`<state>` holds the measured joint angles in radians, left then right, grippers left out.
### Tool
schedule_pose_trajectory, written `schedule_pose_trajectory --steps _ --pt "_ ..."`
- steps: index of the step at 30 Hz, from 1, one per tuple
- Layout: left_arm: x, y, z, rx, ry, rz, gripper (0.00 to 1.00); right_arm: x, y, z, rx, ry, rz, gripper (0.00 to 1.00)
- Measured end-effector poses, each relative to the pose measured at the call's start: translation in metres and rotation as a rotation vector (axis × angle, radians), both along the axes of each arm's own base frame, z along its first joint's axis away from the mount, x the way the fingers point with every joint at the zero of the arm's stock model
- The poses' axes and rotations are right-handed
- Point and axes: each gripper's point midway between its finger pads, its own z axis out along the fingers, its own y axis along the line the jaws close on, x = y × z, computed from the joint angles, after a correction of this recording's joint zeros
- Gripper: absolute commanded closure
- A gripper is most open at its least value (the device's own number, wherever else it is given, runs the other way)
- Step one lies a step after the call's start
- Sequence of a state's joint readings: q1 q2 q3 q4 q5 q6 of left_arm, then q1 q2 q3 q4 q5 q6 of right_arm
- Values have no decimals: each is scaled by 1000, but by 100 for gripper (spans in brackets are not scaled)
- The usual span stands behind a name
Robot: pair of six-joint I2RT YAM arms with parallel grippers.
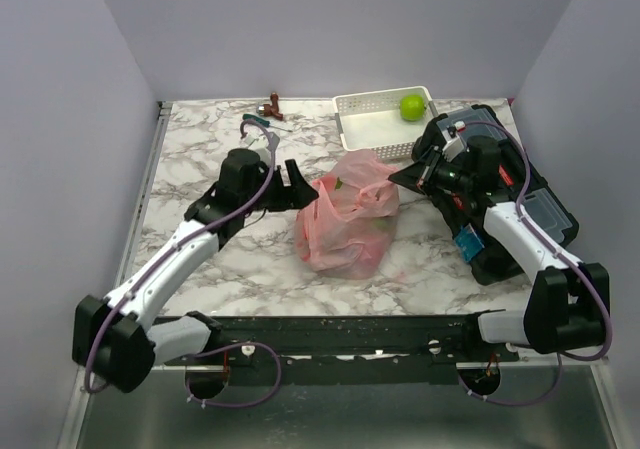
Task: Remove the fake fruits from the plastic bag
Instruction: Adjust the plastic bag at the center of the board.
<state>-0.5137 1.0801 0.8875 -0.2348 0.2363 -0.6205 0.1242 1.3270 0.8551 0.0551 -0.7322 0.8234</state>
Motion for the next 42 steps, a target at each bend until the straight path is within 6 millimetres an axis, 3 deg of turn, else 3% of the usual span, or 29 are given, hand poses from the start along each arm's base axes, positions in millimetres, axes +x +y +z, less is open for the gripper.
schedule_pose_trajectory --steps 5,8,13,15,17,24,29,33,36,42 --pt "34 -9 -44 14 198 -1 32 -2 0 3 -1 -10 7 99" --pt "36 -23 -68 -3 304 -46 48 -5 0 6 -1 -23 10 99" --pt "30 -34 -65 -62 333 -98 81 -8 0 4 -2 -21 13 99" --pt "29 -39 -59 -96 318 -120 91 -9 0 1 -3 -13 13 99" --pt "24 -40 -59 -111 314 -137 94 -10 0 -2 -4 -5 13 99" --pt "-20 -42 -45 -176 212 -258 95 -7 0 -10 -6 19 13 99" --pt "-76 -64 -9 -209 27 -440 95 -1 1 -10 3 32 9 99" --pt "-113 -76 -2 -248 -51 -545 96 8 9 -4 20 26 16 99" --pt "-128 -81 -8 -261 -57 -583 97 15 26 3 29 20 47 99" --pt "-155 -95 -3 -261 -90 -667 99 34 85 27 54 -16 146 99"
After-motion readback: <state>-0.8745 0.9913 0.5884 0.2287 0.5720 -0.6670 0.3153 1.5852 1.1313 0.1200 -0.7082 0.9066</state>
